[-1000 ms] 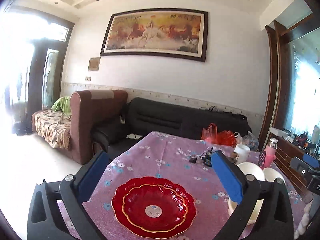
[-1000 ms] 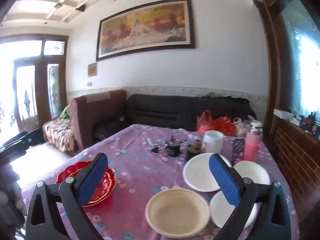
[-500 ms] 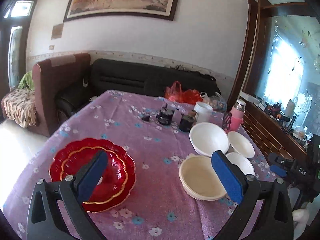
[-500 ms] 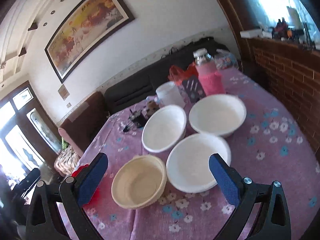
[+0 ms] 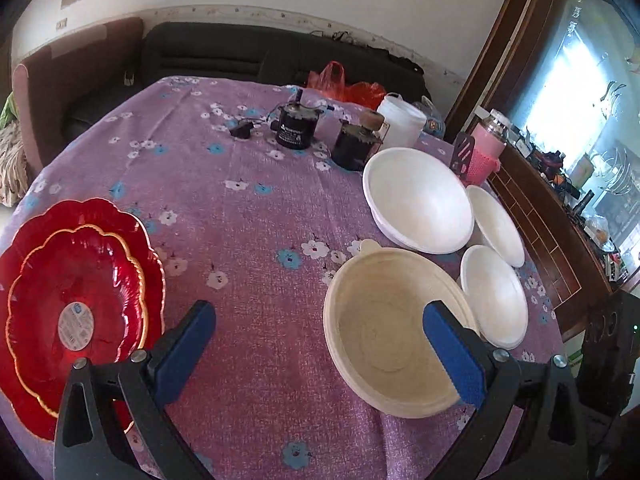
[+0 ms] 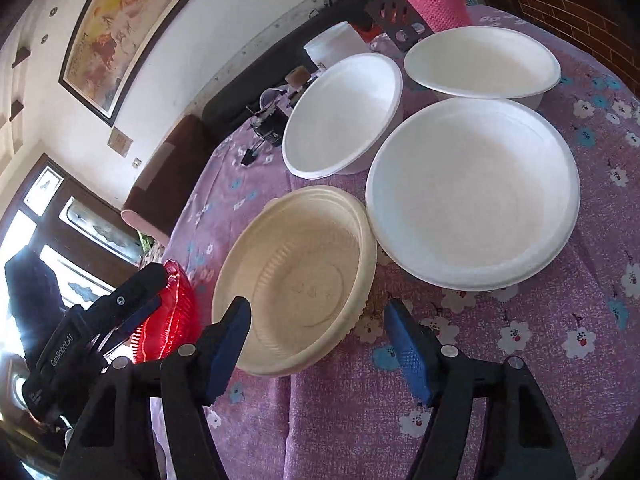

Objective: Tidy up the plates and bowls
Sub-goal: 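Close the right gripper on the rim of the cream ribbed bowl, then carry the cream bowl onto the stacked red plates and open the right gripper, then withdraw the right tool and move it toward the white foam bowls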

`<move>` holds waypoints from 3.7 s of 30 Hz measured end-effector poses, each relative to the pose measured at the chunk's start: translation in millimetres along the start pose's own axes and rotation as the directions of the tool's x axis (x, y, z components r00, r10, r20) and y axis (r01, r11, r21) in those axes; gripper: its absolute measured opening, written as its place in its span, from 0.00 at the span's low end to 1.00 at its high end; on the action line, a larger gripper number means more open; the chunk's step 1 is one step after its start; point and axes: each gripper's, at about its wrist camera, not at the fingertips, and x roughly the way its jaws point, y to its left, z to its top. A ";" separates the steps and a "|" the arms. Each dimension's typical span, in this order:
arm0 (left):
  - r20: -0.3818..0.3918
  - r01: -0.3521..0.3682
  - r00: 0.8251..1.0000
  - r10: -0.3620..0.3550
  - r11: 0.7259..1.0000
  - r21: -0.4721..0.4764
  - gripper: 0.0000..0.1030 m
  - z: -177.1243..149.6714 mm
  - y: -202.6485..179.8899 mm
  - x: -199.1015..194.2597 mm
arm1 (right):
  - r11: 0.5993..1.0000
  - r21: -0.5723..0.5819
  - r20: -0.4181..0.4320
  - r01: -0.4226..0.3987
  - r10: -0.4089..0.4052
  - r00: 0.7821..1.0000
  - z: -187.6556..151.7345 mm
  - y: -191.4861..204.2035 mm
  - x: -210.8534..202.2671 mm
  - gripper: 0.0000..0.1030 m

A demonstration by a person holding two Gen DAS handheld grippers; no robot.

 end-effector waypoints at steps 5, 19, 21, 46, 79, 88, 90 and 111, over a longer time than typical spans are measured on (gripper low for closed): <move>-0.083 0.013 0.996 -0.013 1.000 0.003 0.66 11.7 4.7 36.2 | 1.000 0.005 0.008 0.027 -0.027 1.000 1.3 1.3 11.9 0.62; -0.198 0.057 0.979 -0.055 0.998 0.003 0.14 -1.2 -3.3 78.3 | 0.999 0.006 -0.005 0.035 -0.035 0.999 -2.9 -8.8 29.8 0.40; -0.187 0.061 0.980 -0.062 0.998 -0.013 0.12 -1.9 -1.6 74.6 | 0.999 -0.001 0.001 0.039 -0.039 0.999 -2.6 -7.4 29.4 0.38; 0.070 -0.017 0.997 0.012 0.998 0.059 0.10 -16.1 -6.7 -26.7 | 0.991 -0.131 0.086 0.002 0.009 0.996 -9.6 35.2 7.1 0.29; 0.060 -0.207 0.970 0.235 0.931 -0.300 0.13 -19.7 224.7 -61.4 | 0.892 -0.451 -0.181 -0.037 -0.051 0.982 -50.0 233.0 175.0 0.30; 0.137 -0.159 0.967 0.216 0.928 -0.338 0.54 -20.4 229.1 -86.8 | 0.887 -0.462 -0.127 -0.013 -0.052 0.990 -49.0 234.7 180.5 0.36; 0.161 -0.157 0.962 0.221 0.928 -0.339 0.55 -22.5 226.1 -96.9 | 0.890 -0.455 -0.109 -0.013 -0.042 0.993 -48.3 234.1 175.5 0.42; 0.367 -0.155 0.904 0.218 0.968 -0.196 0.72 -72.7 100.0 -170.8 | 0.881 -0.452 0.091 -0.144 0.206 0.974 -53.2 190.1 12.3 0.68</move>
